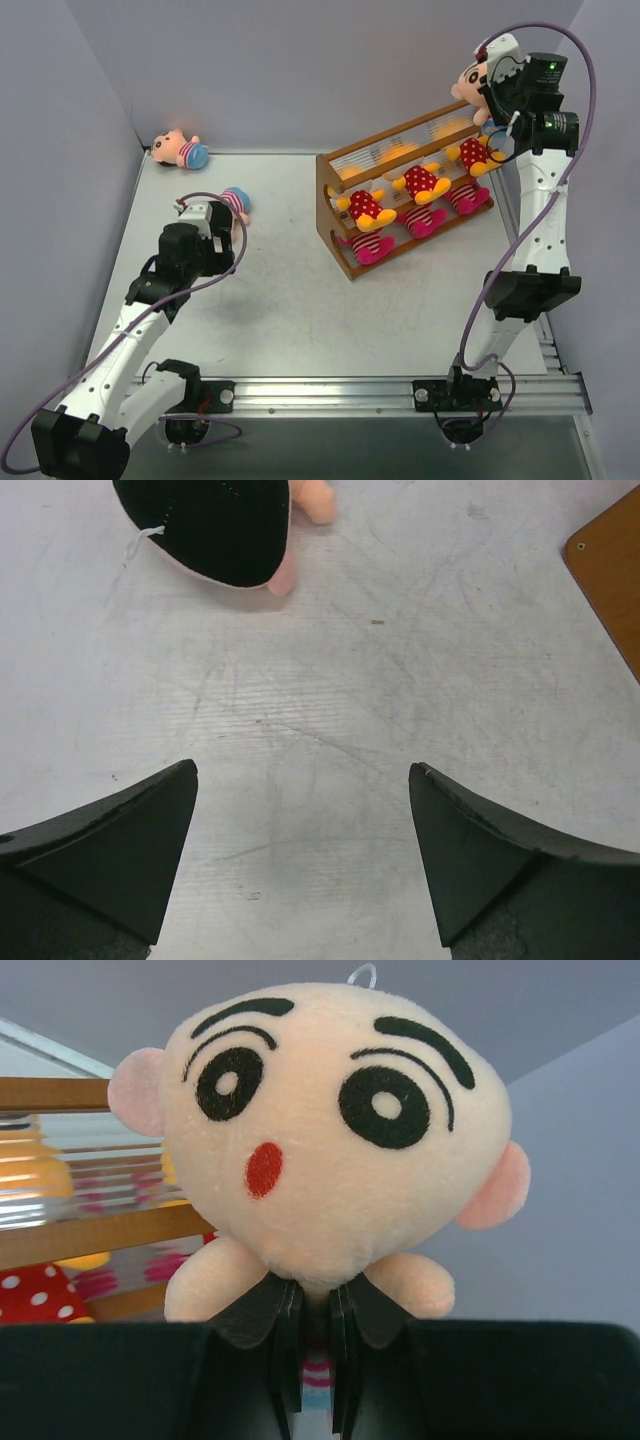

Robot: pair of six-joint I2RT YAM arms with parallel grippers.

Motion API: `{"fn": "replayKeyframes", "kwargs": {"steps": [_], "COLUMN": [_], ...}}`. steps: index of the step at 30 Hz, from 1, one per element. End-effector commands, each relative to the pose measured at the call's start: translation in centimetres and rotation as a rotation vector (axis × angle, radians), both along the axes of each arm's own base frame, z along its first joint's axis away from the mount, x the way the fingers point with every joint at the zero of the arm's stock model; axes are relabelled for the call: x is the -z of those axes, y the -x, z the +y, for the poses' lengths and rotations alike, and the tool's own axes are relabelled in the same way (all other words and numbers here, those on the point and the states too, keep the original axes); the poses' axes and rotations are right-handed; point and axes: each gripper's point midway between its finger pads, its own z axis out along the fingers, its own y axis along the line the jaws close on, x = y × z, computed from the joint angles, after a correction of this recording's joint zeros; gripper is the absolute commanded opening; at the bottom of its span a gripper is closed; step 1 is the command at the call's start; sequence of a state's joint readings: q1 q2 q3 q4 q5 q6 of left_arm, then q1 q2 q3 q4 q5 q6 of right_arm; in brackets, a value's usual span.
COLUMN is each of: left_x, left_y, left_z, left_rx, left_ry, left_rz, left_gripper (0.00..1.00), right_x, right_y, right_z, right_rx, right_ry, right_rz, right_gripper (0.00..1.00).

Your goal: Place and organize the stuffed toys onto the shelf

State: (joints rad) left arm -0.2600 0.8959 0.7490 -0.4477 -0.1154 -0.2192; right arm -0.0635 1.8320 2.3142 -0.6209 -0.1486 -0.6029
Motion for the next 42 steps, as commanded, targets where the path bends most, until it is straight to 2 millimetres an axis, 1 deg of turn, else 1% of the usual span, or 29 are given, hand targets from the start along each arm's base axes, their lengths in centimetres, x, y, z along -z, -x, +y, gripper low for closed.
{"fn": "replayKeyframes", "kwargs": {"steps": [1, 3, 7, 8, 11, 15, 16, 17, 21, 24, 25, 29, 31, 32, 34, 35, 37, 38, 40, 41, 42], "left_x": [-1.3, -1.1, -0.9, -0.7, -0.8, -0.7, -0.6, -0.6, -0.3, -0.4, -0.4, -0.4, -0.4, -0.4, -0.2, -0.2, -0.2, -0.2, -0.2, -0.2, -0.2], "left_y": [-1.0, -1.1, -1.1, -1.0, -1.0, -1.0, -1.0, -1.0, -1.1, -1.0, -1.1, -1.1, -1.1, -1.1, -1.1, -1.1, -1.1, -1.1, -1.1, -1.1, -1.1], "left_z": [1.2, 1.3, 1.1, 0.8, 0.2, 0.2, 0.1, 0.0, -0.1, -0.1, -0.1, -0.1, -0.2, -0.2, -0.2, -0.2, -0.2, -0.2, -0.2, -0.1, -0.2], "left_rx": [-0.038, -0.040, -0.029, -0.010, 0.019, 0.021, 0.023, 0.025, 0.032, 0.033, 0.032, 0.032, 0.035, 0.036, 0.036, 0.037, 0.037, 0.038, 0.039, 0.036, 0.039], "left_ry": [-0.052, -0.057, -0.057, -0.052, -0.040, -0.044, -0.044, -0.044, -0.045, -0.045, -0.045, -0.043, -0.044, -0.043, -0.042, -0.043, -0.043, -0.045, -0.047, -0.048, -0.047], "left_rz": [-0.067, -0.062, -0.058, -0.055, -0.060, -0.059, -0.056, -0.055, -0.044, -0.044, -0.044, -0.042, -0.042, -0.042, -0.037, -0.036, -0.036, -0.034, -0.035, -0.033, -0.035], "left_gripper": [0.95, 0.95, 0.95, 0.95, 0.95, 0.95, 0.95, 0.95, 0.95, 0.95, 0.95, 0.95, 0.95, 0.95, 0.95, 0.95, 0.95, 0.95, 0.95, 0.95, 0.95], "right_x": [-3.5, -3.2, -1.8, -1.5, -0.7, -0.3, 0.3, 0.7, 2.1, 2.6, 2.7, 2.8, 2.8, 2.8, 2.8, 3.0, 2.9, 3.2, 3.1, 3.1, 3.0], "right_y": [-1.4, -2.0, -3.7, -4.0, -4.8, -5.8, -6.2, -6.4, -7.2, -7.3, -7.4, -7.4, -7.5, -7.4, -7.4, -7.5, -7.5, -7.6, -7.7, -7.6, -7.7], "right_z": [-1.4, -1.5, -1.7, -1.7, -1.4, -1.0, -1.1, -1.0, -1.0, -1.0, -1.0, -1.0, -1.1, -1.0, -1.1, -1.1, -1.1, -1.1, -1.3, -1.3, -1.4], "right_rx": [0.003, -0.002, -0.001, 0.001, -0.016, -0.025, -0.024, -0.026, -0.024, -0.024, -0.025, -0.021, -0.018, -0.017, -0.015, -0.013, -0.011, -0.010, -0.005, -0.006, -0.004], "right_ry": [0.114, 0.118, 0.128, 0.122, 0.098, 0.079, 0.077, 0.073, 0.057, 0.053, 0.051, 0.045, 0.040, 0.036, 0.037, 0.036, 0.035, 0.035, 0.035, 0.035, 0.034], "right_rz": [-0.124, -0.126, -0.113, -0.110, -0.111, -0.124, -0.117, -0.111, -0.086, -0.079, -0.077, -0.080, -0.082, -0.083, -0.083, -0.082, -0.086, -0.082, -0.091, -0.092, -0.098], "right_gripper": [0.00, 0.00, 0.00, 0.00, 0.00, 0.01, 0.02, 0.05, 0.12, 0.20, 0.22, 0.39, 0.42, 0.46, 0.49, 0.52, 0.55, 0.59, 0.63, 0.67, 0.68]}}
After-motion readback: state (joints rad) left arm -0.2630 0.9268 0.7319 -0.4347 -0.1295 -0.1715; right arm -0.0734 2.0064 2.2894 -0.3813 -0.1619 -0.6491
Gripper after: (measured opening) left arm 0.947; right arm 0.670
